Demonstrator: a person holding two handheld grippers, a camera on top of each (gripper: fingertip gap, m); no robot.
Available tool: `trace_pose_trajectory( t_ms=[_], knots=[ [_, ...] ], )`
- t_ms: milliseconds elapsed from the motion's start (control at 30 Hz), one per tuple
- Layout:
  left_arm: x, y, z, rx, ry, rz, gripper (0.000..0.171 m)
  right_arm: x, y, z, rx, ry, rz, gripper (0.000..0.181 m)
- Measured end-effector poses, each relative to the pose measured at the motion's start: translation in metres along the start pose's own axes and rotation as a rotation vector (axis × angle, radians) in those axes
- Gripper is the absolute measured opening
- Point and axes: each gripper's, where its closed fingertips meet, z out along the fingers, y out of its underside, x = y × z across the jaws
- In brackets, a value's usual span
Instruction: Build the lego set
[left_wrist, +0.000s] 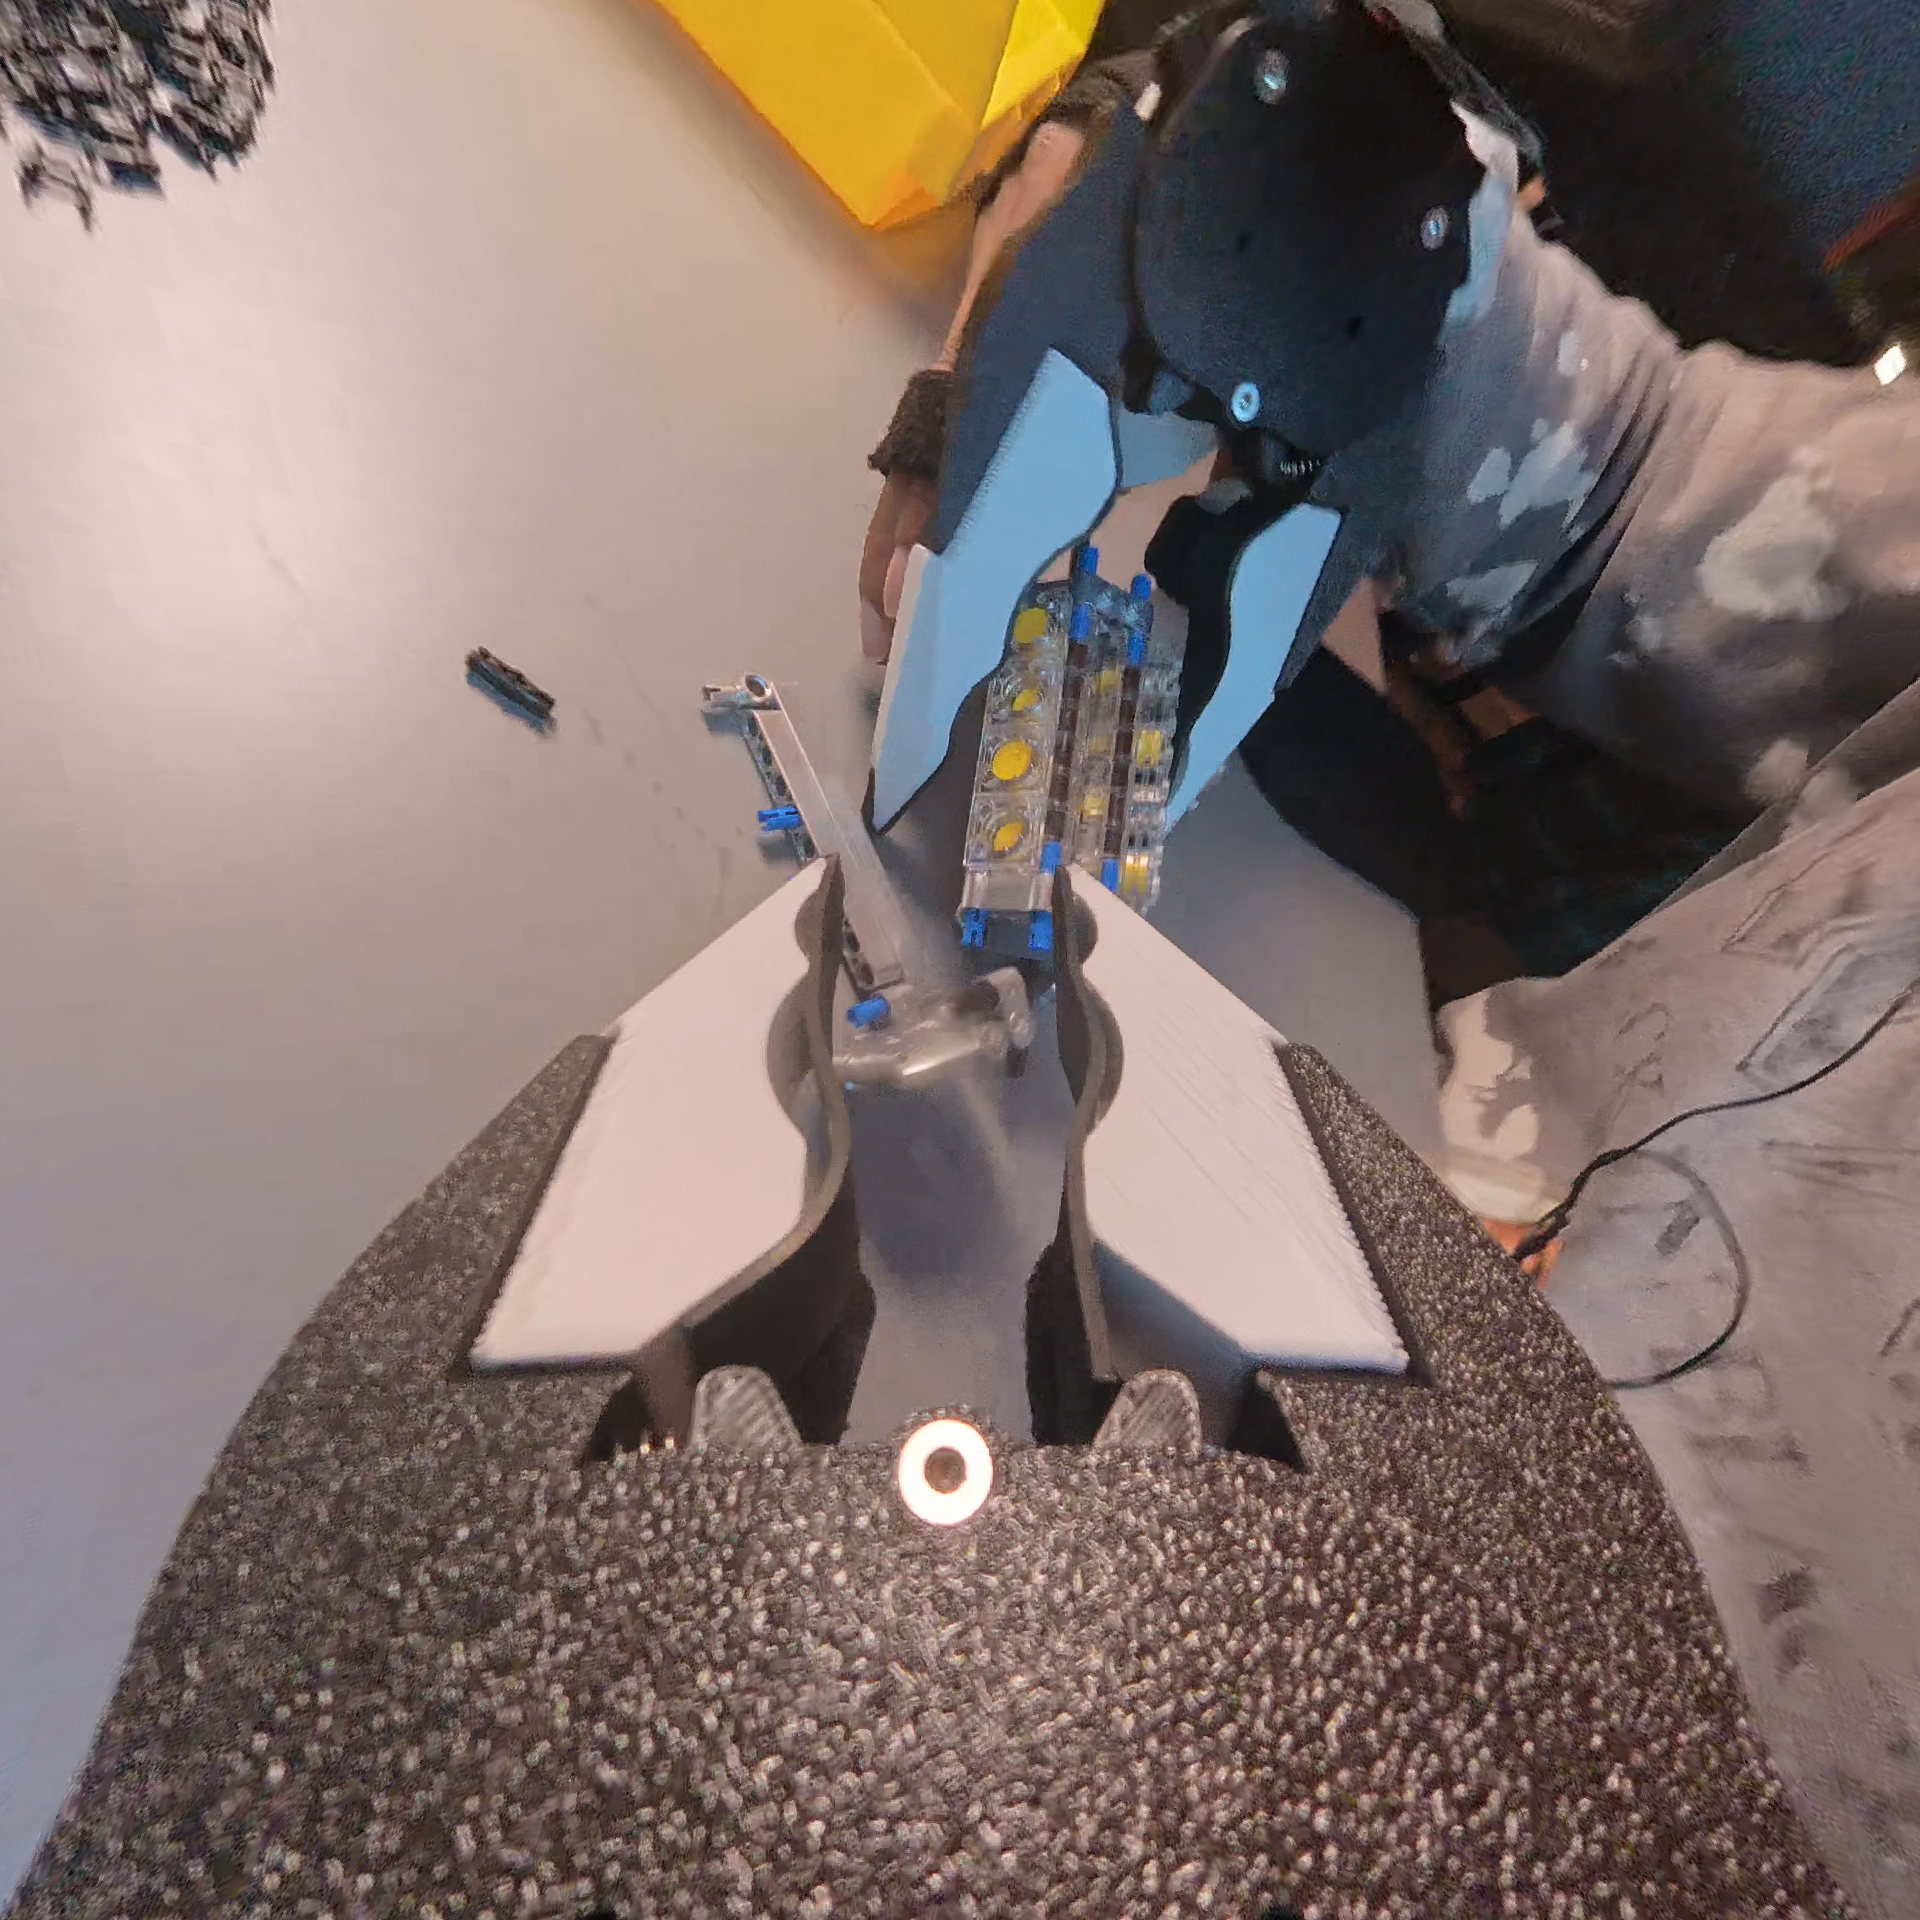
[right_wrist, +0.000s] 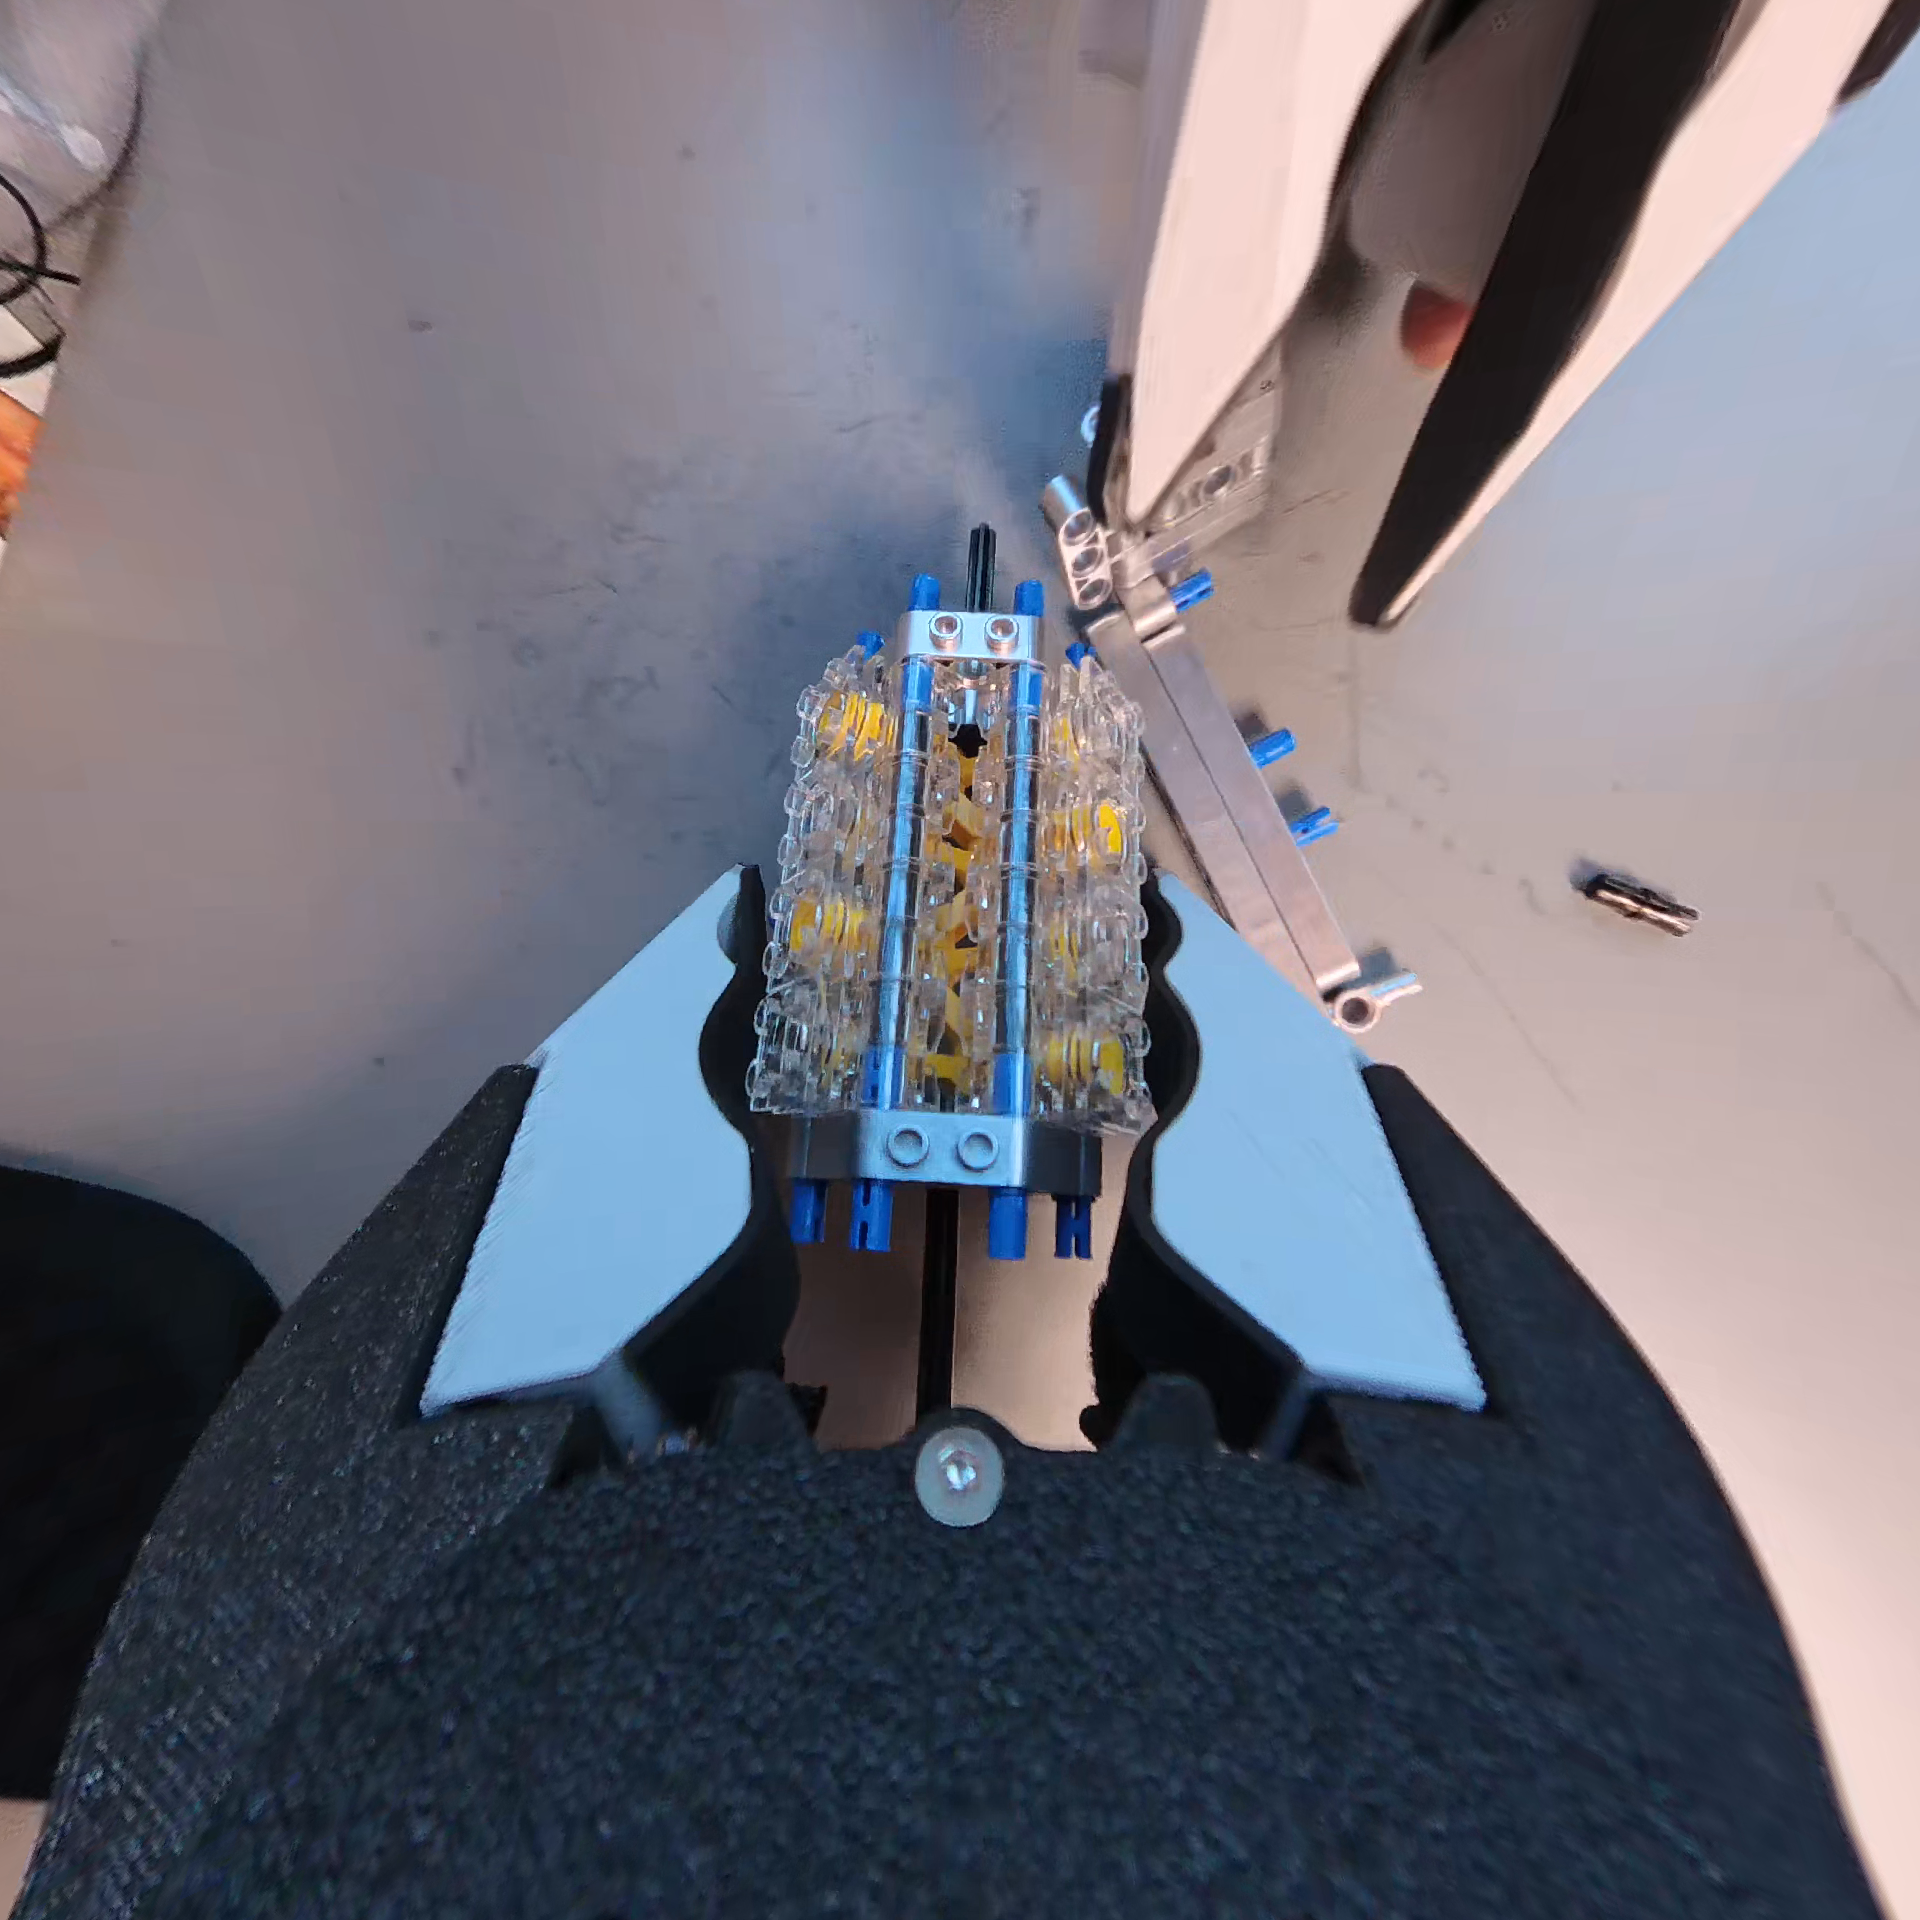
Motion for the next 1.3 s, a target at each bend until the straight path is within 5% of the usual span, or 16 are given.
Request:
trace_pose_trajectory(
  t_ms=[233, 367, 500, 700, 1000, 1300],
  knots=[
    [-0.010, 0.038, -0.015, -0.183, -0.195, 0.496, 0.041, -0.015, -0.006, -0.004, 0.040, -0.208, 0.102, 0.069],
    [-0.006, 0.043, 0.001, -0.198, -0.184, 0.603, 0.028, -0.036, -0.012, -0.002, 0.060, -0.329, 0.135, 0.070],
    [0.002, 0.047, 0.009, -0.236, -0.138, 0.663, 0.008, -0.035, -0.009, -0.007, 0.063, -0.379, 0.198, 0.070],
    [0.028, 0.063, 0.004, -0.272, 0.003, 0.687, 0.006, -0.033, -0.007, -0.011, -0.015, -0.473, 0.196, 0.070],
    [0.033, 0.072, 0.009, -0.386, -0.051, 0.843, 0.005, -0.034, -0.024, -0.004, -0.094, -0.618, 0.155, 0.070],
    [0.032, 0.073, 0.009, -0.345, -0.083, 0.866, 0.005, -0.033, -0.026, -0.010, -0.179, -0.800, 0.297, 0.070]
  ],
)
